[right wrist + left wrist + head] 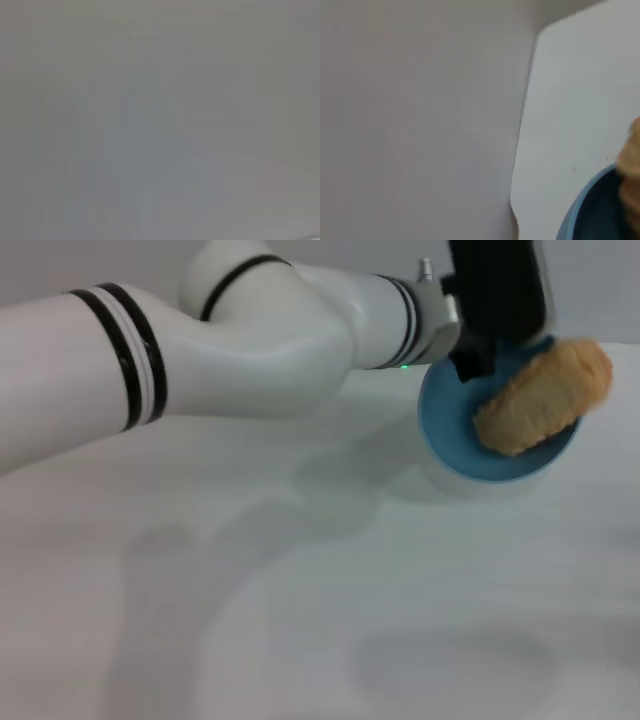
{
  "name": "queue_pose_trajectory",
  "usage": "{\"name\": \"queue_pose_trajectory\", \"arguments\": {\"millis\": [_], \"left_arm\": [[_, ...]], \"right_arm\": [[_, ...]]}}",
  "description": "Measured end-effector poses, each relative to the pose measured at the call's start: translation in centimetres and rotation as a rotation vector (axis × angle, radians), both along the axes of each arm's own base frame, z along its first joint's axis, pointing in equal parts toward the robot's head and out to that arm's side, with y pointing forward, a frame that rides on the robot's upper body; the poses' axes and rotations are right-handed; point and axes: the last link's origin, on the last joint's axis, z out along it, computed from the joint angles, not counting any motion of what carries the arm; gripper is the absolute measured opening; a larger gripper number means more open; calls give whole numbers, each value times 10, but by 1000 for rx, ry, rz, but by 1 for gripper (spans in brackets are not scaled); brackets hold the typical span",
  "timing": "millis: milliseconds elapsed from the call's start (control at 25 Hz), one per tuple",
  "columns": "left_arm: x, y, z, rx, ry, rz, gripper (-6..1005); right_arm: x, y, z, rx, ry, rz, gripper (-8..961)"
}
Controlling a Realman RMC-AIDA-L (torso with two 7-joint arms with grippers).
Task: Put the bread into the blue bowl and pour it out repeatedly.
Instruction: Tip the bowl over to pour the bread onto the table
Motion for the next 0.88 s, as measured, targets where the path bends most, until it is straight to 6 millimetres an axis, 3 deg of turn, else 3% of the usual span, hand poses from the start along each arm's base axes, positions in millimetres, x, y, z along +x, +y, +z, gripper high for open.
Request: {"name": "queue_pose_trajectory", "arguments": {"millis": [360, 880], "left_arm": [[4, 2, 1, 39, 84, -150, -1], [1, 1, 7, 89, -35, -186, -2]], "right_arm": [[8, -14, 7, 79, 38, -46, 624], [2, 1, 7, 78, 91, -25, 618]]}}
